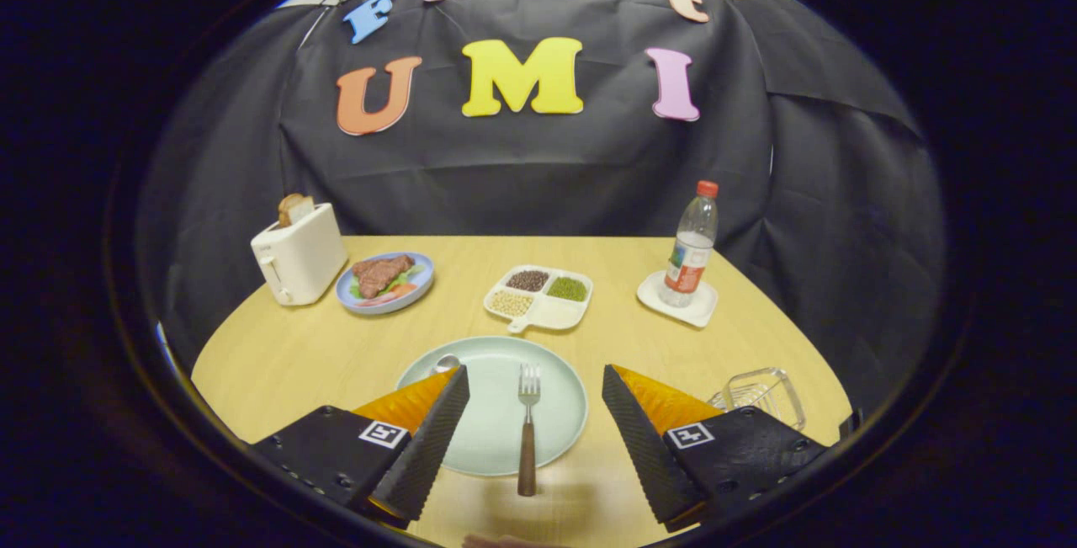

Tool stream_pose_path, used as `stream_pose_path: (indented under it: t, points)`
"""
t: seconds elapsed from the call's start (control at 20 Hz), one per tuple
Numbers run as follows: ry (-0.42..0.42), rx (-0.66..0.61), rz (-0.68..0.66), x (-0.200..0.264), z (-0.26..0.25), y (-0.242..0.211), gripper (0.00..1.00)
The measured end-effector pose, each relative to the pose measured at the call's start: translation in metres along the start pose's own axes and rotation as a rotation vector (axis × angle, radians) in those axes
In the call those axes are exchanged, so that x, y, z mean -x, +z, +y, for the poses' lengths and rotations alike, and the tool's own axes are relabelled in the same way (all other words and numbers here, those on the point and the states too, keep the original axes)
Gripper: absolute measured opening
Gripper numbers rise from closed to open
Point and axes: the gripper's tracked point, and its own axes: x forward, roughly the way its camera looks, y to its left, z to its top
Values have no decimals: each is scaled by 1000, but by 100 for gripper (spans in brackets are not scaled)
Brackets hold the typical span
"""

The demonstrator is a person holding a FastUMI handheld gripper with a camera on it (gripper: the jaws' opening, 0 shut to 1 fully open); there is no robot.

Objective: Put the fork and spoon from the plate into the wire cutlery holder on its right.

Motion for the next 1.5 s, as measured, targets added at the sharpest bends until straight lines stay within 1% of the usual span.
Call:
stream_pose_path:
  t: [0.25, 0.4, 0.55, 0.75, 0.8, 0.9, 1.1, 1.2, 1.3, 1.35, 1.45, 1.5]
  points:
    - [-9, 18, 83, -27, 1, -21, 95]
    - [-23, 45, 191, -41, 1, -42, 95]
    - [23, 38, 244, -53, 11, -52, 95]
    - [6, 59, 333, -65, 10, -65, 95]
    - [-6, 59, 351, -69, 9, -69, 92]
    - [-27, 42, 393, -74, 6, -76, 75]
    - [-53, 15, 453, -76, 2, -81, 51]
    - [-37, 1, 469, -77, 5, -81, 39]
    - [-33, 1, 476, -77, 5, -81, 34]
    - [-30, 2, 474, -77, 5, -81, 34]
    - [-5, 10, 490, -76, 9, -84, 55]
    - [-3, -8, 487, -76, 10, -83, 58]
